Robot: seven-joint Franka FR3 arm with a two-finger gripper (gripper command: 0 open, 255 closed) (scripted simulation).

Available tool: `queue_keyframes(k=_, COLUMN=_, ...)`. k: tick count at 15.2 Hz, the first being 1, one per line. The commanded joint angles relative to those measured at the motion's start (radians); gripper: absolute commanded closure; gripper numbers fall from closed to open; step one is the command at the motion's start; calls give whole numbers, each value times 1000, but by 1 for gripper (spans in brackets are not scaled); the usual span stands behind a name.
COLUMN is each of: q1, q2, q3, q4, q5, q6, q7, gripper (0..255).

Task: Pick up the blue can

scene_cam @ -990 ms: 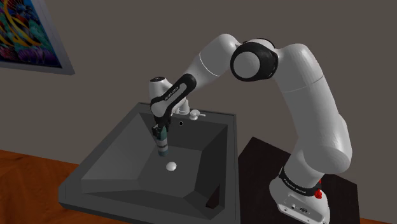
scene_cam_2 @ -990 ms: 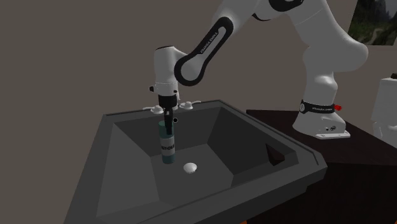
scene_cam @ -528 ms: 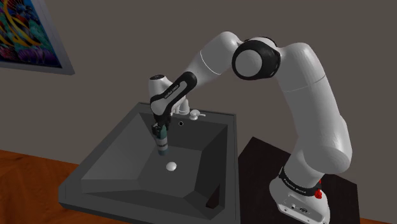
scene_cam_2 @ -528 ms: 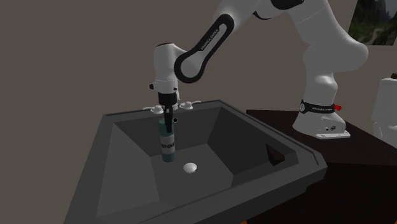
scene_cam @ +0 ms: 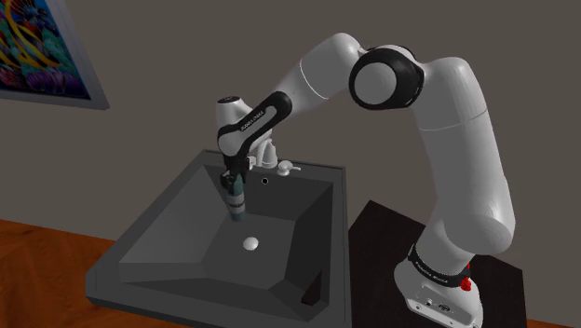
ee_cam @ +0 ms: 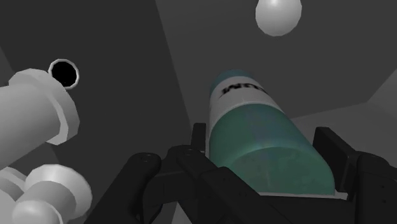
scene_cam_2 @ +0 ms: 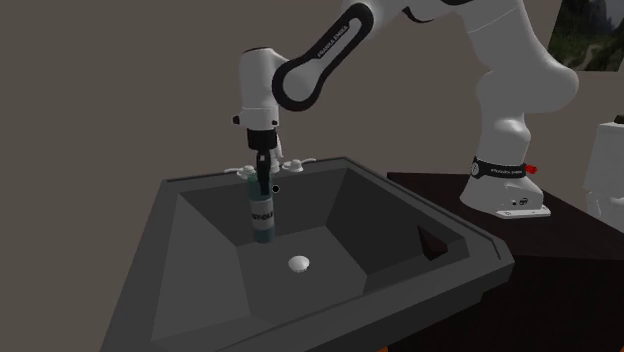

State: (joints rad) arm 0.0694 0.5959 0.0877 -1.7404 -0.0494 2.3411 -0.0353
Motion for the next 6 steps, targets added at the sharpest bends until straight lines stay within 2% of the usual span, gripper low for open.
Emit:
queue_keyframes(k=1, q1=-1, q2=-19, q3=1, q4=1, q5=2, q6=-19, q7=0, gripper=255)
queue_keyframes(k=6, q1=-2, q2=-45, q3=3, q4=5, q5=4, q6=-49, q7=-2, gripper=255)
